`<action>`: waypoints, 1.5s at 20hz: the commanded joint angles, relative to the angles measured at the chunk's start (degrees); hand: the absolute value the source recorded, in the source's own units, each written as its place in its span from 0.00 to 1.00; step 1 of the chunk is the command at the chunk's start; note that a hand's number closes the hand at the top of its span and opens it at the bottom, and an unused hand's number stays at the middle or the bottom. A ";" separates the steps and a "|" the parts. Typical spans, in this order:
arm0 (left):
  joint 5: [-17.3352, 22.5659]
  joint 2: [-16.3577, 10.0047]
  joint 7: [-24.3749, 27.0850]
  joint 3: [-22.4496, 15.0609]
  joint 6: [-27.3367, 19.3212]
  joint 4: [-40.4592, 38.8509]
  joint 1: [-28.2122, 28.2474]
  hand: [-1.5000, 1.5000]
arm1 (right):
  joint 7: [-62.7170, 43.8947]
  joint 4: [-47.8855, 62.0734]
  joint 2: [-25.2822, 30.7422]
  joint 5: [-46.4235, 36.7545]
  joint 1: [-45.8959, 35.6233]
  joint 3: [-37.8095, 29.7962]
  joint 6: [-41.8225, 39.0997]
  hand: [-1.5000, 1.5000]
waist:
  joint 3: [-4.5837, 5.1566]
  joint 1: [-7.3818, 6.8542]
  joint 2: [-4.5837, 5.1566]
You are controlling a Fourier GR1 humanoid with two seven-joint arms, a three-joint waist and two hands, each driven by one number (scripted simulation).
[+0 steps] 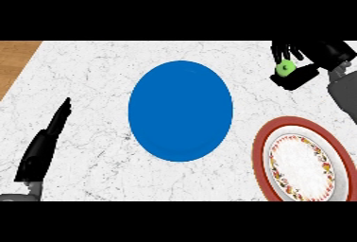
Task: Pick the eggplant from the plate and place it in the plate
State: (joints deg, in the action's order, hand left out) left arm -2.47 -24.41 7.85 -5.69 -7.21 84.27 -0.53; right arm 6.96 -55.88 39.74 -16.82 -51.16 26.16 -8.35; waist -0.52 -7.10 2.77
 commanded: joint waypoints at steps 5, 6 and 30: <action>-0.57 -0.15 0.68 0.45 -0.33 -0.41 1.54 0.50 | 28.12 8.64 -1.37 3.82 -5.19 -8.02 5.70 1.00 | 0.25 1.53 -0.90; -0.38 0.06 -1.42 0.53 -0.49 -0.12 0.54 0.50 | 31.76 9.25 -1.53 5.36 -6.05 -8.54 2.92 1.00 | 0.24 1.98 -1.00; -0.49 0.11 -1.85 5.84 1.41 1.87 5.17 0.50 | 21.25 14.59 -29.83 -1.66 -19.08 -3.78 -9.27 1.00 | 0.54 6.45 -2.85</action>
State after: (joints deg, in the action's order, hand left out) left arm -3.26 -24.20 7.79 -0.34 -6.51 84.63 4.86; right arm 31.80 -40.18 14.24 -15.88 -70.61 20.01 -17.75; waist 0.03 -0.84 -0.03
